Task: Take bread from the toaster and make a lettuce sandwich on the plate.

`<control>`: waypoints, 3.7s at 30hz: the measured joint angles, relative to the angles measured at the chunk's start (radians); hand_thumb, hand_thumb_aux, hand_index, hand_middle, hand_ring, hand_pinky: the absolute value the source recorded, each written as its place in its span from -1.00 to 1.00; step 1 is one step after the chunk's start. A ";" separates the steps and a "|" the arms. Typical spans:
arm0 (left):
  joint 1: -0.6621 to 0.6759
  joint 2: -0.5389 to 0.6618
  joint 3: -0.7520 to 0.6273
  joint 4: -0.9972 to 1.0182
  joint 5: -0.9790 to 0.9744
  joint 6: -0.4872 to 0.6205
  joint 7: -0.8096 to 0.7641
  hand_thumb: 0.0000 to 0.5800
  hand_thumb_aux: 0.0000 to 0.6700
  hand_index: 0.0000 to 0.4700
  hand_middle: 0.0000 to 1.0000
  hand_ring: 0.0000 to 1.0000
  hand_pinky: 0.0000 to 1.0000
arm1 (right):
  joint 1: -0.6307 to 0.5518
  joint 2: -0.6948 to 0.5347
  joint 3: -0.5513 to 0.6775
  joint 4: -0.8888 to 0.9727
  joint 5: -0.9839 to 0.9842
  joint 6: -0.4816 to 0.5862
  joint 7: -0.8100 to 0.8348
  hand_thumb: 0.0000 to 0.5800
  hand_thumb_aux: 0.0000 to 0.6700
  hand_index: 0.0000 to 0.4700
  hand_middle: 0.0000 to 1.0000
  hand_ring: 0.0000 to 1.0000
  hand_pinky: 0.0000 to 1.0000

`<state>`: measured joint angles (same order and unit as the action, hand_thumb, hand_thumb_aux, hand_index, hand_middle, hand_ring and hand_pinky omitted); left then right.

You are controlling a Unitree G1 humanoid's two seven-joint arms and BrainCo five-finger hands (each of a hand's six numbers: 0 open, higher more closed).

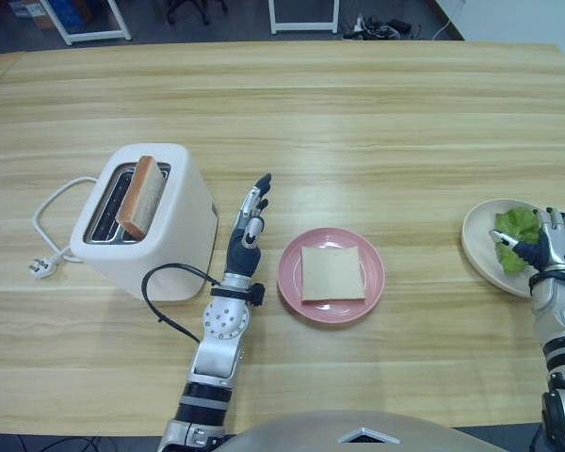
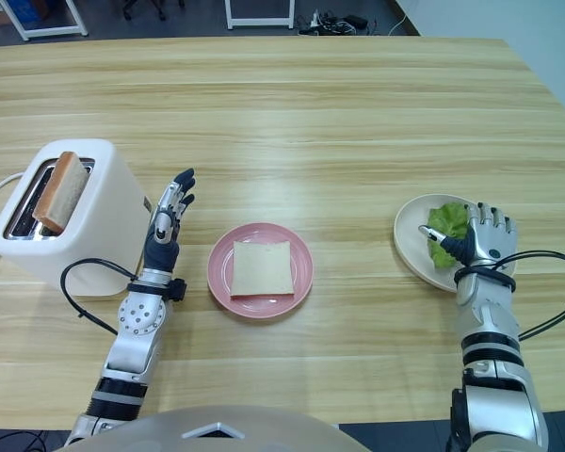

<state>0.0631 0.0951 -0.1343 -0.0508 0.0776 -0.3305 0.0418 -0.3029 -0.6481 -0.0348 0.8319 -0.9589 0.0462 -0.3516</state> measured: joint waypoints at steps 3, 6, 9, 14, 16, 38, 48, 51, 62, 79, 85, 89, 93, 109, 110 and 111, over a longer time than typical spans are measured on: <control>0.000 -0.004 0.009 0.003 0.001 0.000 -0.001 -1.00 -1.00 -1.00 -1.00 -1.00 -1.00 | -0.079 -0.034 0.063 0.109 0.011 -0.002 -0.015 -0.76 -0.87 -0.87 -1.00 -1.00 -1.00; 0.000 -0.009 0.009 0.007 0.004 0.000 -0.004 -1.00 -1.00 -1.00 -1.00 -1.00 -1.00 | -0.126 -0.059 0.114 0.157 0.026 -0.003 -0.034 0.80 0.37 0.37 -1.00 -1.00 -1.00; 0.001 -0.011 0.009 0.007 0.010 0.001 -0.006 -1.00 -1.00 -1.00 -1.00 -1.00 -1.00 | -0.129 -0.066 0.137 0.159 0.058 -0.007 -0.039 0.99 0.89 0.89 -1.00 -1.00 -1.00; 0.013 -0.015 0.010 0.004 0.020 0.003 -0.011 -1.00 -1.00 -1.00 -1.00 -1.00 -1.00 | -0.097 -0.084 0.166 0.099 0.108 -0.012 -0.016 1.00 1.00 1.00 -1.00 -1.00 -1.00; 0.016 -0.016 0.013 0.004 0.020 0.003 -0.012 -1.00 -1.00 -1.00 -1.00 -1.00 -1.00 | -0.080 -0.093 0.184 0.064 0.118 -0.012 0.004 1.00 1.00 1.00 -1.00 -1.00 -1.00; 0.039 -0.044 0.018 0.004 0.029 0.006 -0.021 -1.00 -1.00 -1.00 -1.00 -1.00 -1.00 | -0.005 -0.103 0.246 -0.012 0.195 0.021 0.054 0.05 -0.38 -0.38 -1.00 -1.00 -1.00; 0.045 -0.052 0.015 0.002 0.033 0.013 -0.023 -1.00 -1.00 -1.00 -1.00 -1.00 -1.00 | -0.094 -0.081 0.310 0.110 0.199 -0.035 0.000 1.00 1.00 1.00 -1.00 -1.00 -1.00; 0.049 -0.053 0.015 0.002 0.038 0.013 -0.023 -1.00 -1.00 -1.00 -1.00 -1.00 -1.00 | -0.085 -0.083 0.310 0.086 0.207 -0.035 -0.004 1.00 1.00 1.00 -1.00 -1.00 -1.00; 0.048 -0.054 0.016 0.006 0.039 0.013 -0.025 -1.00 -1.00 -1.00 -1.00 -1.00 -1.00 | 0.133 -0.109 0.198 -0.604 0.244 0.035 0.048 1.00 1.00 1.00 -1.00 -1.00 -1.00; -0.033 -0.096 -0.004 0.084 0.040 0.003 -0.019 -1.00 -1.00 -1.00 -1.00 -1.00 -1.00 | 0.115 0.315 0.516 -0.788 0.224 -0.049 0.251 1.00 1.00 1.00 -1.00 -1.00 -1.00; -0.042 -0.111 -0.006 0.100 0.040 -0.006 -0.018 -1.00 -1.00 -1.00 -1.00 -1.00 -1.00 | 0.207 0.310 0.550 -0.850 0.197 -0.067 0.295 1.00 1.00 1.00 -1.00 -1.00 -1.00; -0.044 -0.111 0.000 0.111 0.040 -0.009 -0.018 -1.00 -1.00 -1.00 -1.00 -1.00 -1.00 | 0.254 0.283 0.535 -0.921 0.217 -0.090 0.344 1.00 1.00 1.00 -1.00 -1.00 -1.00; -0.060 -0.110 0.014 0.124 0.040 -0.012 -0.016 -1.00 -1.00 -1.00 -1.00 -1.00 -1.00 | 0.289 0.261 0.502 -0.949 0.263 -0.116 0.392 1.00 1.00 1.00 -1.00 -1.00 -1.00; -0.067 -0.084 0.035 0.139 0.040 -0.019 -0.020 -1.00 -1.00 -1.00 -1.00 -1.00 -1.00 | 0.362 0.224 0.336 -1.136 0.575 -0.175 0.571 -1.00 -1.00 -1.00 -1.00 -1.00 -1.00; -0.068 -0.081 0.036 0.136 0.040 -0.019 -0.022 -1.00 -1.00 -1.00 -1.00 -1.00 -1.00 | 0.363 0.214 0.302 -1.158 0.646 -0.184 0.604 -1.00 -1.00 -1.00 -1.00 -1.00 -1.00; -0.068 -0.077 0.038 0.128 0.040 -0.018 -0.023 -1.00 -1.00 -1.00 -1.00 -1.00 -1.00 | 0.360 0.207 0.270 -1.172 0.699 -0.190 0.625 -1.00 -1.00 -1.00 -1.00 -1.00 -1.00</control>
<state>-0.0047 0.0179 -0.0963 0.0767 0.1174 -0.3489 0.0185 0.0573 -0.4412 0.2355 -0.3399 -0.2596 -0.1436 0.2738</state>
